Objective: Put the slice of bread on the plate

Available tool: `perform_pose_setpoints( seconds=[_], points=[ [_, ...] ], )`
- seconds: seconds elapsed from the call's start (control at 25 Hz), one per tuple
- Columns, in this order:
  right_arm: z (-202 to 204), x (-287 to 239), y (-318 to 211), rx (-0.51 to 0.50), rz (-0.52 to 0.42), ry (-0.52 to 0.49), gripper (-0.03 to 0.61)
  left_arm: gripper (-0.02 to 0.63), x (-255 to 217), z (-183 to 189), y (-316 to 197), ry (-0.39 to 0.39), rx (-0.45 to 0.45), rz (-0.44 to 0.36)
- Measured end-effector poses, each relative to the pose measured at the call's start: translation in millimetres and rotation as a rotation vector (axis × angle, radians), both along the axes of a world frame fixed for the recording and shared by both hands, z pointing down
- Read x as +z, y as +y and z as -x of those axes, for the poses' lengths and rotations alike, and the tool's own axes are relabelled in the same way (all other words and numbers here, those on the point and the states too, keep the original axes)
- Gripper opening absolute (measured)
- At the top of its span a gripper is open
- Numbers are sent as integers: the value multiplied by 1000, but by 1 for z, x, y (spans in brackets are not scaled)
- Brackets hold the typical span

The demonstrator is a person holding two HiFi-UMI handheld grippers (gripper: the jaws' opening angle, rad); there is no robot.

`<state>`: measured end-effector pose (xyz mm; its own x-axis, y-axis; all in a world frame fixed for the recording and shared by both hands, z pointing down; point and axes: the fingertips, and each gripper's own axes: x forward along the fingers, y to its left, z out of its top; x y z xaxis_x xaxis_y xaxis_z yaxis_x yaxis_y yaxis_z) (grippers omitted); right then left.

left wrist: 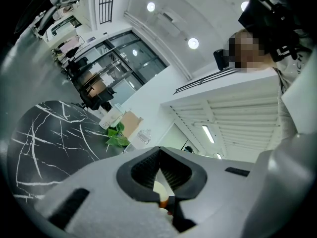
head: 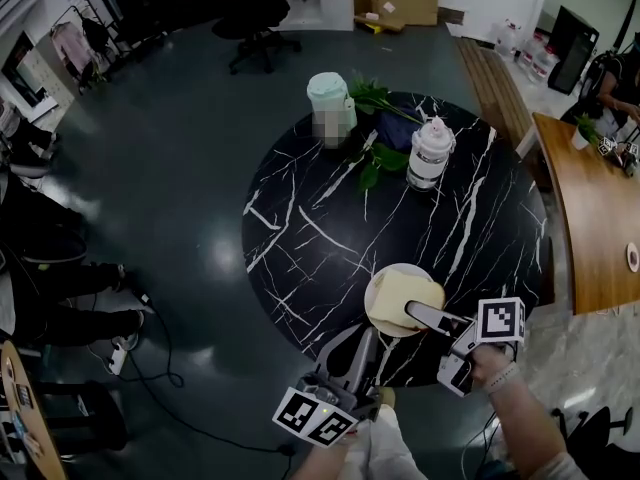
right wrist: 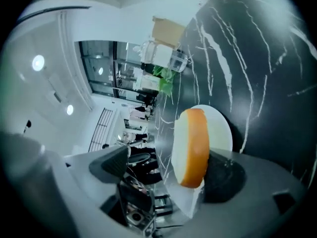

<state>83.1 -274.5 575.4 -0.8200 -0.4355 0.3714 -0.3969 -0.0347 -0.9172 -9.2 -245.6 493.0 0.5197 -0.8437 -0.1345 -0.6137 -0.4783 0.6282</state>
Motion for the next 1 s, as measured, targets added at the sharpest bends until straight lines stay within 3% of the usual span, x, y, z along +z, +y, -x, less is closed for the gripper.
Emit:
perform_pose_setpoints(
  seconds=[0.2, 0.48, 0.8, 1.0],
  points=[
    [7, 7, 8, -185, -133, 221, 411, 5, 0, 2, 2, 6, -2, -2],
    [9, 25, 21, -438, -248, 489, 411, 5, -2, 7, 3, 25, -5, -1],
    [-17, 56, 48, -852, -264, 801, 411, 5, -2, 8, 6, 46, 0, 5],
    [-27, 63, 60, -903, -235, 834, 411, 5, 0, 10, 7, 54, -2, 8]
  ],
)
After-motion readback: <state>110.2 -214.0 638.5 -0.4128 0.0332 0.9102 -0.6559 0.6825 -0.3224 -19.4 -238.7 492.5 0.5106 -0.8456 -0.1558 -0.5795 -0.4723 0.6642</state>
